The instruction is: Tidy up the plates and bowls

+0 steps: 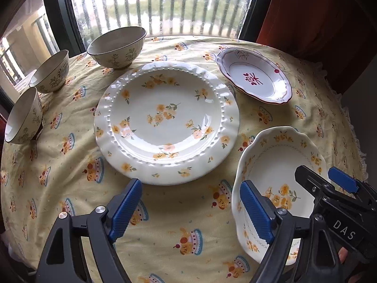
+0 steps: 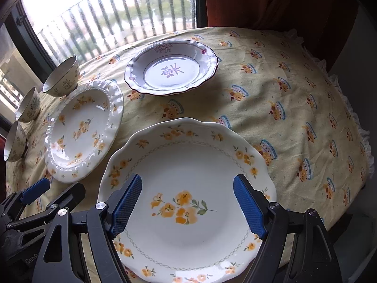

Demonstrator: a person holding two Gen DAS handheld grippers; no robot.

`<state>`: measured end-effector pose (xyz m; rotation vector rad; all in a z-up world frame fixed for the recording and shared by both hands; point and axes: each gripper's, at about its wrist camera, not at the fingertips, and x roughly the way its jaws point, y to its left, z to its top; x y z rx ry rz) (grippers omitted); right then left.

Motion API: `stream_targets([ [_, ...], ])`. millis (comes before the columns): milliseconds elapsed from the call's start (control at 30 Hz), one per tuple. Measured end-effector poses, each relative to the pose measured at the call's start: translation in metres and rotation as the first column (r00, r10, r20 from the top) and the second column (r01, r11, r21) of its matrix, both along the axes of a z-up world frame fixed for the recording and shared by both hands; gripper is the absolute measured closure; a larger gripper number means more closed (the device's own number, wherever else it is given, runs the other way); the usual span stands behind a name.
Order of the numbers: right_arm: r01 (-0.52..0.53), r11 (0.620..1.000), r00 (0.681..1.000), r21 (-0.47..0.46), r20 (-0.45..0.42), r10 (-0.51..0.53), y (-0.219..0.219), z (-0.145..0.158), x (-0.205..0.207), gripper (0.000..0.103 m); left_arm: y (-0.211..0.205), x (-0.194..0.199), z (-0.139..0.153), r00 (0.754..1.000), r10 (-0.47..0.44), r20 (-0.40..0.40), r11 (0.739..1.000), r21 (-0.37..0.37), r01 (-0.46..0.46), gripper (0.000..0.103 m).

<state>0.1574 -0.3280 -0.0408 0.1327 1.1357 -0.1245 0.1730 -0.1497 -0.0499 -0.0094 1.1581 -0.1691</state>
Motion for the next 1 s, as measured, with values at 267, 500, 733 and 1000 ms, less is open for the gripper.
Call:
stream_targets([
  [267, -0.043, 0.999, 0.999, -0.019, 0.030, 0.044, 0.043, 0.016, 0.010, 0.020, 0.039, 0.008, 0.007, 1.000, 0.002, 0.023, 1.000, 0.017, -0.002, 0.016],
  [500, -0.090, 0.995, 0.996, -0.047, 0.016, 0.091, 0.073, 0.017, 0.027, 0.020, 0.061, 0.023, 0.010, 0.999, -0.009, 0.037, 1.000, 0.029, 0.008, 0.016],
  [733, -0.100, 0.992, 0.995, -0.075, 0.021, 0.102, 0.089, 0.013, 0.052, 0.020, 0.073, 0.053, 0.007, 0.997, 0.002, 0.071, 0.999, 0.041, -0.005, 0.016],
  [1000, -0.112, 0.993, 0.994, -0.035, 0.006, 0.112, 0.099, -0.004, 0.100, 0.023, 0.081, 0.092, -0.012, 0.995, 0.055, 0.082, 0.996, 0.061, -0.060, 0.016],
])
